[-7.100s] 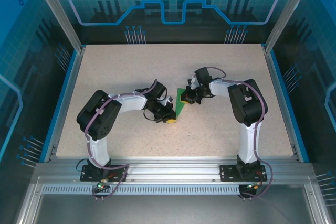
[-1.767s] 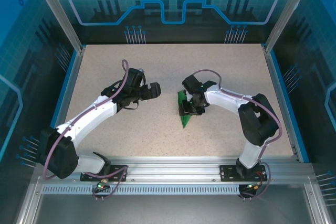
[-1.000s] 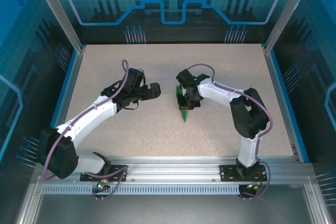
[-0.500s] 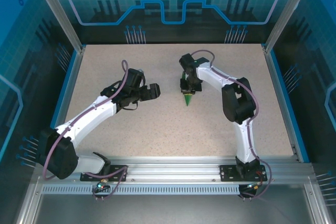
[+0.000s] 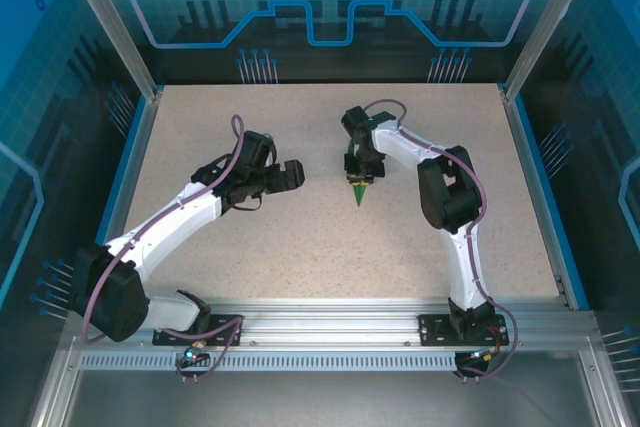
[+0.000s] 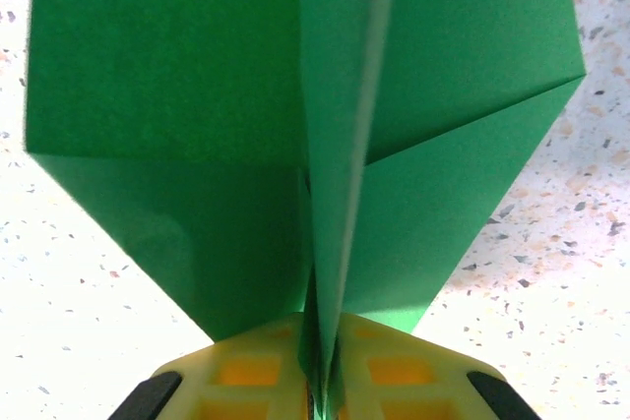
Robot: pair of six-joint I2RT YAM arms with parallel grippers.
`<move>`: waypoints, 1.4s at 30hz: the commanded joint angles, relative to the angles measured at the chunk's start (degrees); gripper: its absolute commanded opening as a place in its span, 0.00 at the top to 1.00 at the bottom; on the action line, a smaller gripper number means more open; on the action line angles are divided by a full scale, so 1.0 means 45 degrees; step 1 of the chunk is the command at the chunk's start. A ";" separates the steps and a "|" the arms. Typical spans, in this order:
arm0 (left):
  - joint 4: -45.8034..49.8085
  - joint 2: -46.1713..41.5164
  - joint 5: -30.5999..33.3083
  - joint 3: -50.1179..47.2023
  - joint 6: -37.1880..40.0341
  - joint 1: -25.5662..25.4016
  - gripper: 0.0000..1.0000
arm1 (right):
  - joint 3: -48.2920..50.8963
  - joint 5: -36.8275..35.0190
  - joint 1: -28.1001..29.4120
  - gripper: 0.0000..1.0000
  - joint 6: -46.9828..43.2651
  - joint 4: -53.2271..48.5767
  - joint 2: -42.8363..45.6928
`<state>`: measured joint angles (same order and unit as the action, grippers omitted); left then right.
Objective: Fold a paper plane with a square sheet of paper (fold left side to right side)
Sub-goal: Place the paper plane at the center of the table, then reset both arms
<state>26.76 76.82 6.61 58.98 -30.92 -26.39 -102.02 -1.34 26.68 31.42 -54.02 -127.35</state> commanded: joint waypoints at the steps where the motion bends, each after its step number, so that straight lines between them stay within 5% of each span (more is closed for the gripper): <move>1: 0.0278 0.0068 -0.0141 0.0252 0.0259 0.0085 0.01 | -0.0084 -0.0180 0.0037 0.85 -0.0138 -0.0403 0.0109; 14: 0.0442 -0.0259 -0.0692 0.0575 0.0371 0.0549 0.01 | 0.0599 -0.0686 0.0282 0.66 -0.0465 -0.0649 0.1824; 22: -0.0027 -0.1094 -0.1593 0.0312 0.0232 0.1831 0.01 | 0.1907 -0.2424 0.0291 0.48 -0.1184 -0.1019 0.5508; 27: -0.0946 -0.2017 -0.1479 -0.0467 0.0083 0.2780 0.01 | 0.3976 -0.3243 -0.0212 0.31 -0.1989 0.0600 0.9215; 33: -0.3087 -0.3684 0.1076 -0.2264 0.0179 0.3258 0.01 | 0.8075 -0.4302 -0.1626 0.00 -0.2026 0.3822 1.3572; 42: -0.6275 -0.4727 0.5302 -0.5228 0.2298 0.3248 0.01 | 1.4637 -0.4946 -0.3581 0.00 -0.4605 1.0272 1.6397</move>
<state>4.97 56.16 20.43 37.93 -25.50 -12.25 -43.03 -21.19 11.99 17.54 -22.65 -54.83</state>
